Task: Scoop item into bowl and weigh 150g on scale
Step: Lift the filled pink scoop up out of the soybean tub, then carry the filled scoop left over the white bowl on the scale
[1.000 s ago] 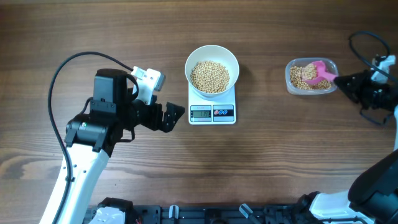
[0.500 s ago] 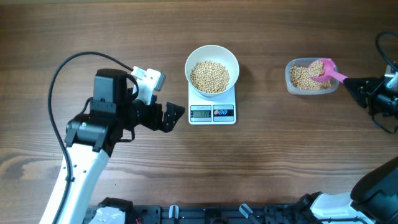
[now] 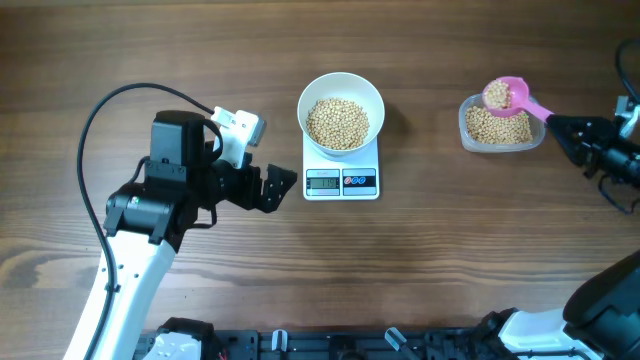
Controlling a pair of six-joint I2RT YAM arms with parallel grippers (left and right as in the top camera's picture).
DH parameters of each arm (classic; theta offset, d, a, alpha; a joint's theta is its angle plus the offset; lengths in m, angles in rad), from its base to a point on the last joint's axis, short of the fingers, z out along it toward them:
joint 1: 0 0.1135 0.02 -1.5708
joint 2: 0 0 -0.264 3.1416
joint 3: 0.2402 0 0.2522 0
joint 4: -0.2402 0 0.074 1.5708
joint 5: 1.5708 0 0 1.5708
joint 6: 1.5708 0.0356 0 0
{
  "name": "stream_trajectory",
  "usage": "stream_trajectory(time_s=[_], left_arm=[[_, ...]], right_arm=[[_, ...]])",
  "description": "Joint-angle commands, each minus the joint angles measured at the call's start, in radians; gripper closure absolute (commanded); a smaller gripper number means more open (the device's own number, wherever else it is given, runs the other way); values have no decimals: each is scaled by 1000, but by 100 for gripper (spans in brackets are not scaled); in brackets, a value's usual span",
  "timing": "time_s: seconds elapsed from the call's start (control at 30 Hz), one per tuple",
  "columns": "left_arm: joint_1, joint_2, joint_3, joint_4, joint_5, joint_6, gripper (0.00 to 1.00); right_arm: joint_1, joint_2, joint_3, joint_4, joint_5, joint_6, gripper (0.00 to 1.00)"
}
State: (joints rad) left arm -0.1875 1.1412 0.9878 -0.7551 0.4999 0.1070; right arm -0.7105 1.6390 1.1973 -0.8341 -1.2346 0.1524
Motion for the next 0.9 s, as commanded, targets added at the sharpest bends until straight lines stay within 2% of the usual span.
stream_trajectory(time_s=[0.0, 0.13, 0.27, 0.37, 0.57, 0.73, 0.87], left_arm=[[7, 5, -1, 2, 15, -6, 0], [7, 5, -1, 2, 15, -6, 0], [7, 5, -1, 2, 14, -6, 0], [7, 5, -1, 2, 15, -6, 0], [7, 5, -1, 2, 15, -6, 0], [7, 5, -1, 2, 15, -6, 0], [7, 5, -1, 2, 15, -6, 0]], right_arm=[[52, 14, -8, 3, -91, 74, 96], [155, 14, -8, 22, -91, 126, 96], [277, 12, -7, 135, -91, 254, 96], [389, 12, -5, 313, -91, 404, 96], [585, 12, -5, 711, -29, 604, 96], [681, 12, -5, 781, 67, 602, 95], [722, 12, -5, 768, 141, 505, 95]])
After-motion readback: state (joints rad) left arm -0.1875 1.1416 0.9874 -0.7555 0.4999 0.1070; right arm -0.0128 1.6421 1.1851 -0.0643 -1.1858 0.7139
